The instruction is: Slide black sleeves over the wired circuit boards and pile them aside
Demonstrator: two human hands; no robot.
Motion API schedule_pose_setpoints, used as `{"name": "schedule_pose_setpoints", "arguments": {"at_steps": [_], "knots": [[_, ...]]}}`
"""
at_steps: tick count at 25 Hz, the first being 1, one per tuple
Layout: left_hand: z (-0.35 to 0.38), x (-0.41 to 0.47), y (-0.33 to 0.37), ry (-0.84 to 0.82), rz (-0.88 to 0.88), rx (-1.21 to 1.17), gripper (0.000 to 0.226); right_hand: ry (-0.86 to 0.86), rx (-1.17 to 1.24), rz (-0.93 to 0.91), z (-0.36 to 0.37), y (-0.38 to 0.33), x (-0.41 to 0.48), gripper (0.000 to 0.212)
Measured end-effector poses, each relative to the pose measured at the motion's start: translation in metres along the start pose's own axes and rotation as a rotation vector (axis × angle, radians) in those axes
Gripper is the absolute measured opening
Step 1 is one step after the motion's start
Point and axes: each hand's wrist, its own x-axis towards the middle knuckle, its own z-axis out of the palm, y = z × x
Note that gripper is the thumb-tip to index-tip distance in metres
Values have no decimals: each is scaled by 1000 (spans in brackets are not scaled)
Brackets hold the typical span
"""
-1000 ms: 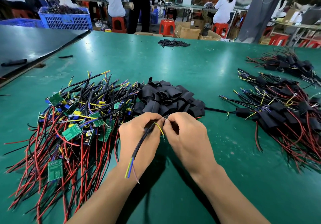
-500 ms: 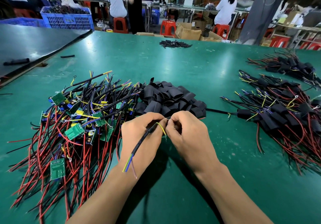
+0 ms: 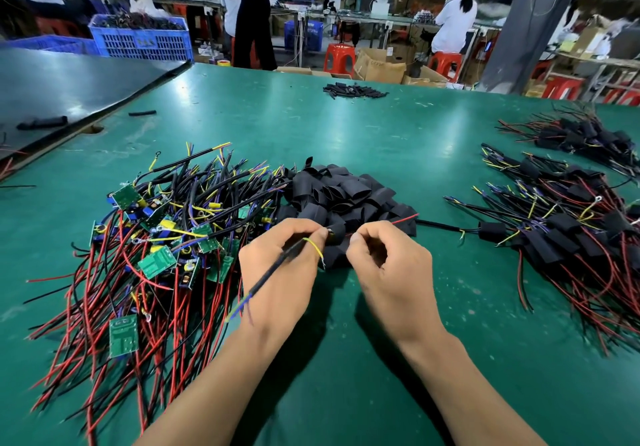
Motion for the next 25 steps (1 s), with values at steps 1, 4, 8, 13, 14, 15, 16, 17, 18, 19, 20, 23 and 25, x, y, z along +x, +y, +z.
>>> {"name": "schedule_pose_setpoints", "arguments": {"at_steps": [1,4,8,13,14,15,16,17,18,19,20,23,25], "knots": [[0,3,-1,1,-15,-39,16,0,36,85,1,1,0,10],[-5,12,-7,-50,-141,-332,22,-134,356,372,6,-1,1,9],[-9,13,-6,-160,-339,-626,6,-250,924,496,5,-6,6,28],[-9,13,1,-247,-491,-674,6,-236,1003,468,5,-4,7,27],[-10,13,1,-265,-498,-666,11,-223,987,454,6,-5,6,27],[-11,13,1,-284,-497,-657,17,-212,976,441,6,-5,6,27],[-12,13,1,-300,-490,-648,22,-203,968,430,6,-6,6,28],[-12,13,2,-315,-484,-638,25,-198,959,421,6,-6,5,29],[-13,13,2,-328,-478,-632,24,-201,944,411,6,-6,5,29],[-14,13,2,-334,-476,-630,21,-211,921,397,5,-5,5,30],[-14,13,1,-335,-473,-632,14,-225,894,380,4,-5,5,30],[-17,15,0,-345,-445,-622,9,-251,839,357,1,-5,5,32],[-18,15,-1,-345,-450,-610,9,-265,824,354,1,-4,5,32]]}}
